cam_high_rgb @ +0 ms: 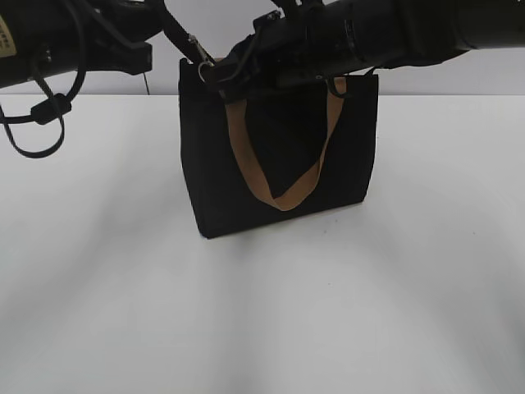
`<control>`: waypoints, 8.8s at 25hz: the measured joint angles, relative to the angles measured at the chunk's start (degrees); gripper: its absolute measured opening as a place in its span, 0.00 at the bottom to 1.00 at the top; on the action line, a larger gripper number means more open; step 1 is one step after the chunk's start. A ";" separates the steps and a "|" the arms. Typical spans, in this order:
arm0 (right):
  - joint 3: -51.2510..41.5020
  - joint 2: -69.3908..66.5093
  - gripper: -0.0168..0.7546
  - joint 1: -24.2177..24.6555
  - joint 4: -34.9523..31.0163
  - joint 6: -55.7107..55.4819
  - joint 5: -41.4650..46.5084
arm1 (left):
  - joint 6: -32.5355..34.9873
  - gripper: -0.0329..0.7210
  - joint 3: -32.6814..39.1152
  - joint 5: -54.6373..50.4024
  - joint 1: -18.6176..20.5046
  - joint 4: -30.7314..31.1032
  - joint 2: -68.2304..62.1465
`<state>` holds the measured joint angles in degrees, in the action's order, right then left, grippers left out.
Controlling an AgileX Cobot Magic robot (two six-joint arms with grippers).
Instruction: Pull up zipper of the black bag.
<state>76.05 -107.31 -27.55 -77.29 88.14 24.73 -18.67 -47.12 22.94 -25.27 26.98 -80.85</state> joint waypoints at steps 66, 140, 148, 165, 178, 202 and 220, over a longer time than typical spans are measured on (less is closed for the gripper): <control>0.04 3.83 0.00 7.86 20.00 -25.34 -3.68 | 0.00 0.07 0.00 -16.91 3.90 0.08 1.11; 0.11 19.31 0.50 17.50 69.17 -75.37 32.28 | -0.08 0.56 -14.17 -72.71 2.75 -21.38 2.30; 0.17 20.59 0.50 29.56 72.03 -79.32 44.29 | 2.93 0.56 -14.37 -80.82 11.95 -24.27 2.30; -19.53 42.64 0.50 32.83 68.66 -79.22 44.72 | 8.19 0.56 -12.08 -92.15 17.16 -27.55 13.98; -40.02 75.07 0.49 32.83 68.30 -76.74 45.24 | 8.60 0.56 2.48 -92.68 17.16 -26.67 47.20; -49.02 107.73 0.49 32.83 68.23 -71.60 38.66 | 16.90 0.54 16.14 -84.28 17.16 -23.71 81.09; -49.19 107.73 0.49 32.83 68.11 -71.48 38.31 | 17.79 0.44 16.35 -84.11 19.20 -26.30 81.09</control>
<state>26.86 0.42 5.28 -9.18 16.65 63.05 -0.88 -30.76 -61.18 -6.07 0.68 0.24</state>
